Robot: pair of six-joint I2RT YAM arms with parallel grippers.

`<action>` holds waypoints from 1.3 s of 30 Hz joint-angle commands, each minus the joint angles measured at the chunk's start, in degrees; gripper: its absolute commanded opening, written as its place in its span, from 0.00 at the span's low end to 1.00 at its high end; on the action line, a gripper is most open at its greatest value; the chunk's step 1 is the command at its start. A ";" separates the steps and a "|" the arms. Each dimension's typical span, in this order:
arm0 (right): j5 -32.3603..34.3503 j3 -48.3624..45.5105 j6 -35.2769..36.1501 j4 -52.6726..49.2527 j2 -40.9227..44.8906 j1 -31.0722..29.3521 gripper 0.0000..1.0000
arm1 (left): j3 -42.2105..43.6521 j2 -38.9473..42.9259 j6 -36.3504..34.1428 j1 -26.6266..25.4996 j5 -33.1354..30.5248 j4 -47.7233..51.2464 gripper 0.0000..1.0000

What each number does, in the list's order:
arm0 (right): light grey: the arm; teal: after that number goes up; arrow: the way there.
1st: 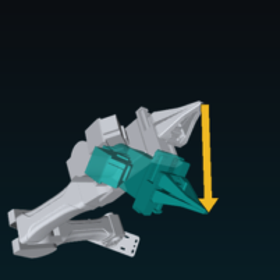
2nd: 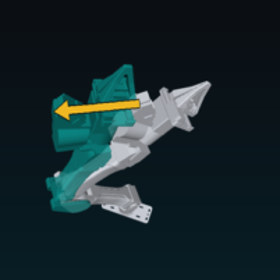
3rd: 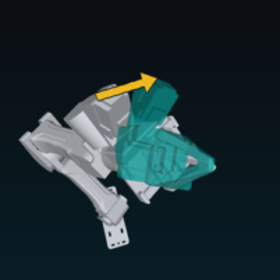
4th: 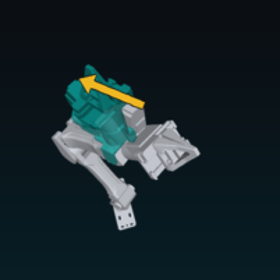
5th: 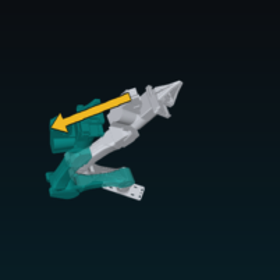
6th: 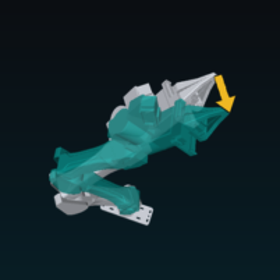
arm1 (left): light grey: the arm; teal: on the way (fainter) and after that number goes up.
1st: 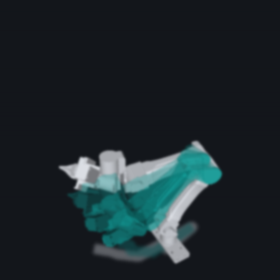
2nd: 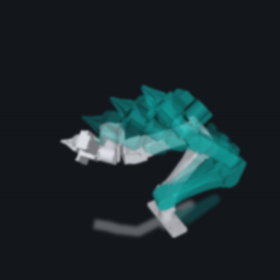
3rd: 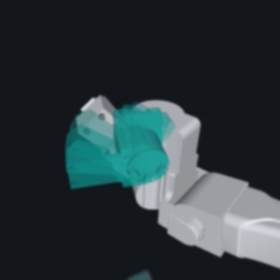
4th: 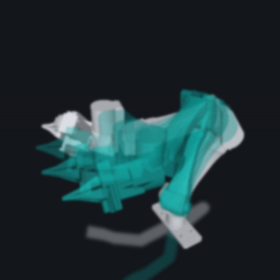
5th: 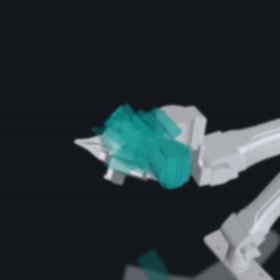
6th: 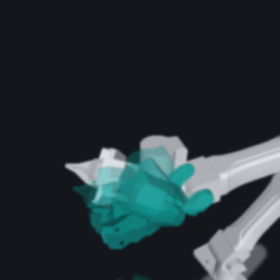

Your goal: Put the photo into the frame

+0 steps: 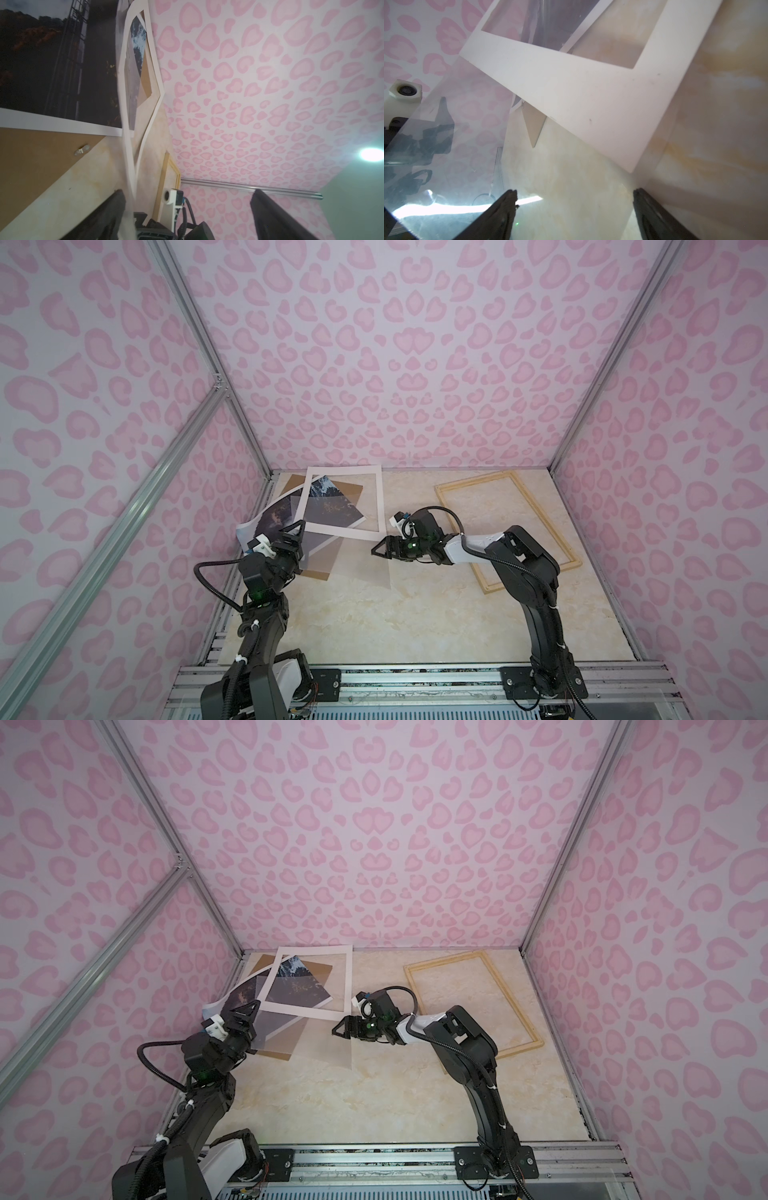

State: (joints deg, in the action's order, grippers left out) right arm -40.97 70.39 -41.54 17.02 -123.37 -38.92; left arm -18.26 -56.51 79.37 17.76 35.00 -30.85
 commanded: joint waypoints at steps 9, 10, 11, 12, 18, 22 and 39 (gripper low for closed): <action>3.97 -2.23 -0.65 -14.59 -1.61 0.51 0.90 | -5.98 2.96 -21.62 0.00 -2.77 36.32 0.76; 4.06 -2.46 -0.73 -14.42 -1.50 0.66 0.90 | -6.11 3.21 -22.03 0.00 -3.07 37.83 0.73; 4.01 -2.68 -0.74 -14.33 -1.44 0.73 0.90 | -6.17 3.47 -22.23 0.06 -3.19 38.82 0.72; 4.02 -2.80 -0.74 -14.29 -1.32 0.84 0.89 | -6.29 3.78 -22.55 0.08 -3.34 40.08 0.72; 3.97 -3.69 -0.82 -13.64 -1.24 1.12 0.89 | -4.31 4.38 -22.29 1.60 -2.10 41.50 0.62; 3.88 -4.19 -1.18 -12.96 -1.30 1.09 0.89 | -3.99 5.58 -22.83 2.46 -1.25 42.83 0.58; 4.30 -4.24 -1.62 -12.88 -0.65 1.55 0.89 | -3.36 11.48 -24.51 5.14 1.21 50.60 0.42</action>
State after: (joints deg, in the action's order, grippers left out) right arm -42.39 67.42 -41.60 20.51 -122.54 -37.52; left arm -21.87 -45.58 55.48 22.76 35.27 18.33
